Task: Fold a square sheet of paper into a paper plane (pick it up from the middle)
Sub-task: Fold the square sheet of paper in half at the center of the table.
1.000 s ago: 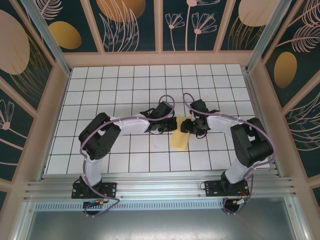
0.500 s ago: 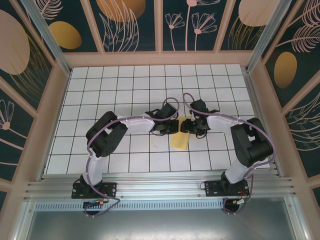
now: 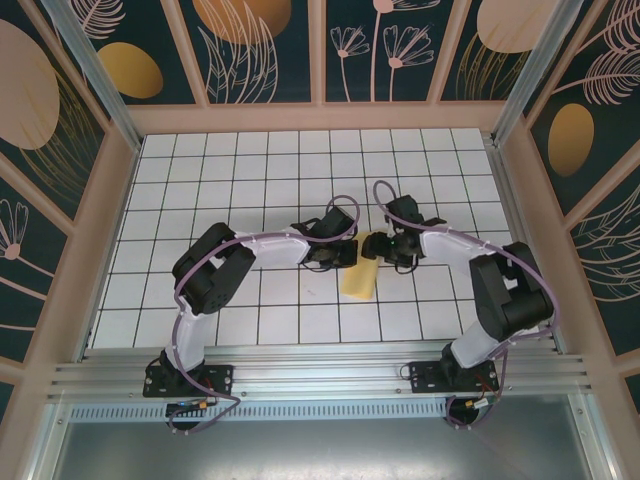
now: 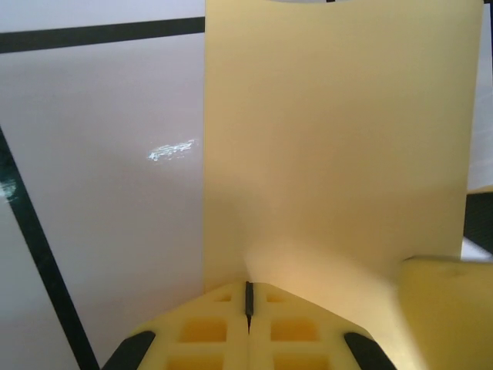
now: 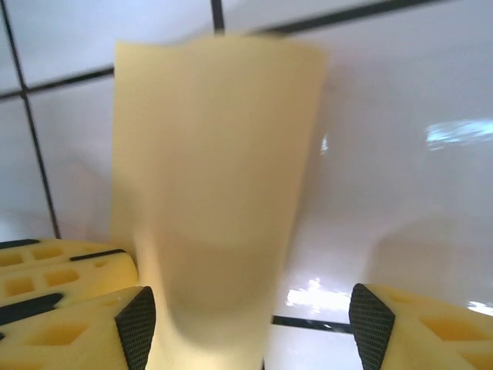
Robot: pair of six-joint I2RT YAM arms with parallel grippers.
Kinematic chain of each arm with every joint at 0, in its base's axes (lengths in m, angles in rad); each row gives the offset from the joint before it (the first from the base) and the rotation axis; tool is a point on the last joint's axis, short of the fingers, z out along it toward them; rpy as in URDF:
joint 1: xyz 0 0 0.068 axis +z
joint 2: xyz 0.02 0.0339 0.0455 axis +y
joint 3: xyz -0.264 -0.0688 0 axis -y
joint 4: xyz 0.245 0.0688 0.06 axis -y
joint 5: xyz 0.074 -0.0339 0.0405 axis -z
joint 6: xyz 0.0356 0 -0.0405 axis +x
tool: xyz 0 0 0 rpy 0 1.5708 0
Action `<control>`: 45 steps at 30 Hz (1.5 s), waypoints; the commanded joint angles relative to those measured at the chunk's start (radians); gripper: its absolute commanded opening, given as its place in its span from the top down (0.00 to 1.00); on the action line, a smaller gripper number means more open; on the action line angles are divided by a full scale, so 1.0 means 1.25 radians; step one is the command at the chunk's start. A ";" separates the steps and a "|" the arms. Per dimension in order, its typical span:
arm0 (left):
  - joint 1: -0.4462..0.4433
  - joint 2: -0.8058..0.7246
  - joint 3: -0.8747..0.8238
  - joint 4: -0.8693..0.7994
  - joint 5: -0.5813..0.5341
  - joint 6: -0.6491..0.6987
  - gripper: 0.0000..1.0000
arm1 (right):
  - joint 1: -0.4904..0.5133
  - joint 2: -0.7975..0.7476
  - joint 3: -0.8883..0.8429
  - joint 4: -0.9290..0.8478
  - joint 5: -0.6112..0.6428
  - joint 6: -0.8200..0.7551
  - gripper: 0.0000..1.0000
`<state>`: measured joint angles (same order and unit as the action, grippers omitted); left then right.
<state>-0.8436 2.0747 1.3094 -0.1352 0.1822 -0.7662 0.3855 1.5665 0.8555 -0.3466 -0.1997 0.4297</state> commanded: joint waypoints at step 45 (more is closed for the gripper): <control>-0.004 0.025 -0.024 -0.059 -0.029 0.020 1.00 | -0.024 -0.130 -0.282 0.274 -0.325 0.121 0.79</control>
<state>-0.8440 2.0747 1.3094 -0.1352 0.1787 -0.7624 0.3454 1.3800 0.5404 -0.0250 -0.5716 0.5606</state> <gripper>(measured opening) 0.045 0.206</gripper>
